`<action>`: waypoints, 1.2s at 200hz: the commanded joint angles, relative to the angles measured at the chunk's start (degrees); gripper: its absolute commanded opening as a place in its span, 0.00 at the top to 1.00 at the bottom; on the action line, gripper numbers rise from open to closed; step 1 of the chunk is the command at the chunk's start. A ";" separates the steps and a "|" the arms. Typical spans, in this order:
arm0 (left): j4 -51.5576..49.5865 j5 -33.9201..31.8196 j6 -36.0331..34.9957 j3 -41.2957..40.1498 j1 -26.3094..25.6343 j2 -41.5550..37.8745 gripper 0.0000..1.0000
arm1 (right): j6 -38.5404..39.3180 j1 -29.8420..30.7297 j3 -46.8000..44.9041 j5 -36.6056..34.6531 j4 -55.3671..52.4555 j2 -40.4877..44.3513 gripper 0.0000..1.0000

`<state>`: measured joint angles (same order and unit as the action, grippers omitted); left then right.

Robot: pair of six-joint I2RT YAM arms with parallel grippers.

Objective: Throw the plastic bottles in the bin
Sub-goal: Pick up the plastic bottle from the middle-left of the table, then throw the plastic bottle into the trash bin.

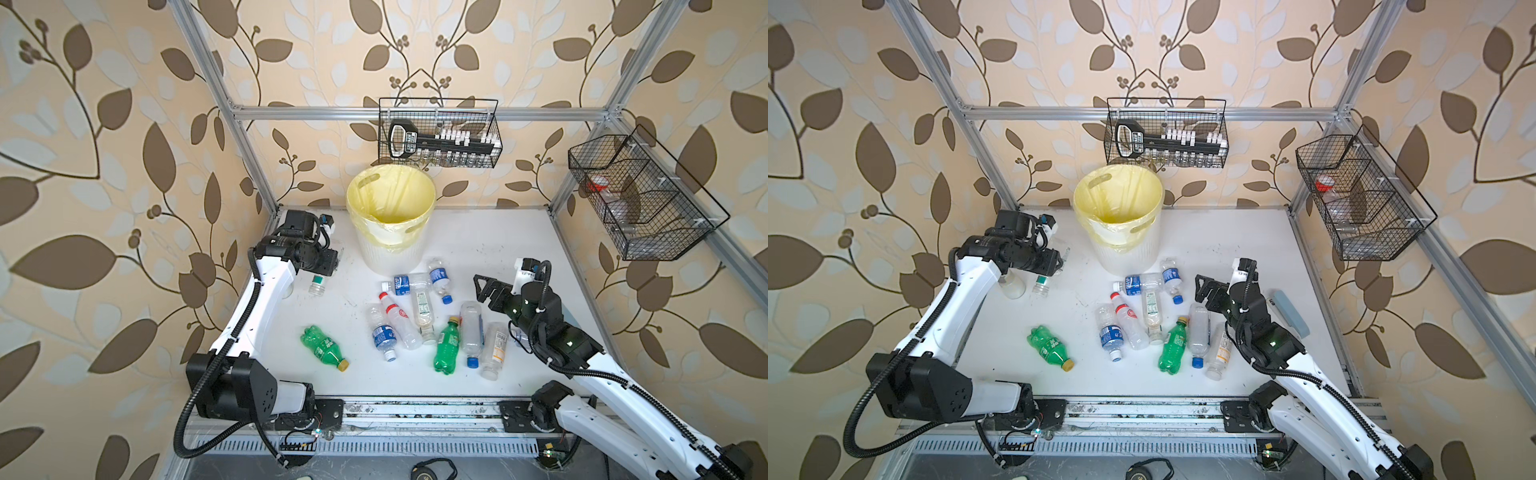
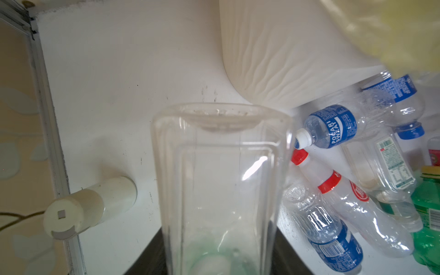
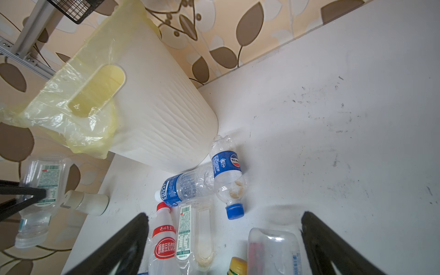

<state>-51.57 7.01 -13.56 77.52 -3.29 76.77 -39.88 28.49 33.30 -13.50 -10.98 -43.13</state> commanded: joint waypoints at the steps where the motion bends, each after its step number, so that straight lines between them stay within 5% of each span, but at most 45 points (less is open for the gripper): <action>1: -1.96 -0.36 0.44 3.62 0.83 -2.81 0.63 | -1.08 0.35 -0.95 -0.48 -1.23 0.44 0.00; 176: -3.98 2.73 5.53 26.98 0.78 -7.30 0.63 | -1.43 2.59 2.00 -2.46 -2.29 1.10 0.00; 240: -6.30 6.46 6.96 25.94 0.78 -10.88 0.61 | -1.10 2.87 3.20 -2.74 -2.64 0.87 0.00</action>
<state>-56.64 10.70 -7.75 103.98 -2.92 66.83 -40.53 31.09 33.67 -15.03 -13.13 -42.70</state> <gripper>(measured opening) 0.526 0.999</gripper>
